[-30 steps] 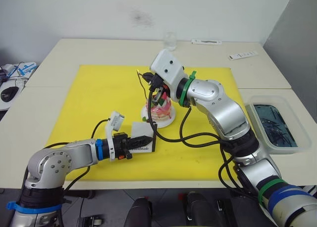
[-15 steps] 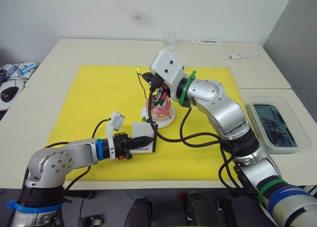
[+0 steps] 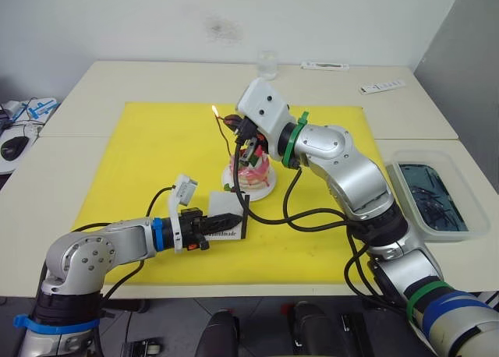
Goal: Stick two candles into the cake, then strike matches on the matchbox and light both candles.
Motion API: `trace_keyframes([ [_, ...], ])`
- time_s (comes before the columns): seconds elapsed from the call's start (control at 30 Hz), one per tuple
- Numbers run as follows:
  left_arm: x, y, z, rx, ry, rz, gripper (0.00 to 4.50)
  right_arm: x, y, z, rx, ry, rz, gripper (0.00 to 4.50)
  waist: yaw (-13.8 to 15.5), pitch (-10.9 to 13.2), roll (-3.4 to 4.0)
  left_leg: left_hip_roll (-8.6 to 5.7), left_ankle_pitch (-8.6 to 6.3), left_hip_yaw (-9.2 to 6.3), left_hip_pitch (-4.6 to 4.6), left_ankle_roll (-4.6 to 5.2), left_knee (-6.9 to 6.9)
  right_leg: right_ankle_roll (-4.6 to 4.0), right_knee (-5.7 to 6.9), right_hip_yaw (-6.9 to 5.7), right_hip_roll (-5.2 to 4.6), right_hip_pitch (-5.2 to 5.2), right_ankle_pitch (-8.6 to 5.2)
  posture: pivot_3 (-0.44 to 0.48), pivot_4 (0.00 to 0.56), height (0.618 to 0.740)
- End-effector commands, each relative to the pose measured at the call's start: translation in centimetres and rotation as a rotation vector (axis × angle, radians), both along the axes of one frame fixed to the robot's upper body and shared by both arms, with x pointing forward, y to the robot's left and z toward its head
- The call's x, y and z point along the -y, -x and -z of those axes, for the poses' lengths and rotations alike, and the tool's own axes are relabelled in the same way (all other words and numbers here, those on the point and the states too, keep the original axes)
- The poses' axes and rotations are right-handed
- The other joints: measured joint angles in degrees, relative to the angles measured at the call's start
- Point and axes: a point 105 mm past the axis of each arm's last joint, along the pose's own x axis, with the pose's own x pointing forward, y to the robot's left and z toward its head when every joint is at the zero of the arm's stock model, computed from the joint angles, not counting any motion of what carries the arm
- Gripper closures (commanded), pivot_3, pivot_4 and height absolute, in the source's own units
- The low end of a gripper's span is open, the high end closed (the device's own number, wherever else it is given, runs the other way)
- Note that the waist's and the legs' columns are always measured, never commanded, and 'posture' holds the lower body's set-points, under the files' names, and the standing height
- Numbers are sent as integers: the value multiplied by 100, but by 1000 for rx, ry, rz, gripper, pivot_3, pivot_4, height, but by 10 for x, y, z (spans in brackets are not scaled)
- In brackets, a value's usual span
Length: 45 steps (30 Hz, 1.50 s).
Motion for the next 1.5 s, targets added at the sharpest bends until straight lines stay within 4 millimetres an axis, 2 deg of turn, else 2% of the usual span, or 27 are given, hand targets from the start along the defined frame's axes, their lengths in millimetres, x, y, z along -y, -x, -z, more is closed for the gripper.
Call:
trace_keyframes([
  [0.03,2,-1,-6,30,9,7,4500,2,2,-15,57,-24,1,4474,-1,0,0,0,0,0,0,0,0,0,0,0,0,0,0,0,150,740],
  [0.37,2,-2,-8,33,13,5,4500,5,1,-17,61,-22,4,4474,-1,0,0,0,0,0,0,0,0,-2,0,0,0,0,1,0,150,740],
  [0.53,3,-3,-10,32,25,8,4500,12,3,-20,67,-26,6,4474,-1,0,0,0,0,0,0,0,0,0,-1,0,0,0,0,0,150,740],
  [0.87,8,0,-8,15,42,29,4500,55,47,-16,-19,-15,-85,4474,14,0,0,0,-1,-4,-9,0,-1,-1,-6,-4,-1,-3,-2,0,150,740],
  [0.93,11,3,-8,9,49,46,4500,69,53,-15,-41,-15,-82,4474,14,0,0,0,-1,-5,-9,0,0,16,-6,-5,-1,-1,-12,0,150,740],
  [1.1,14,15,-7,-10,60,89,4500,127,67,-15,-98,-35,49,4474,46,0,0,-1,-1,-4,-12,1,4,20,-11,-4,-2,1,-13,0,150,740],
  [1.23,18,21,-8,-18,74,115,4500,202,61,-8,-76,16,374,4474,56,0,0,-3,-1,-1,-12,1,3,19,-13,-2,-3,1,-15,0,150,740],
  [1.3,22,22,-8,-17,82,127,4500,246,60,3,-81,45,561,4474,67,0,-1,-4,-1,0,-13,1,2,9,-16,-3,-4,3,-24,0,150,740],
  [1.37,26,22,-9,-15,91,139,4500,282,61,15,-85,77,711,4474,60,0,-1,-5,-1,6,-12,1,5,8,-16,4,-4,4,-25,0,150,740],
  [1.5,32,20,-9,-16,100,155,4500,328,63,39,-112,98,908,4474,19,0,0,-6,-1,21,-1,2,9,10,-13,22,-3,6,-23,0,150,740],
])
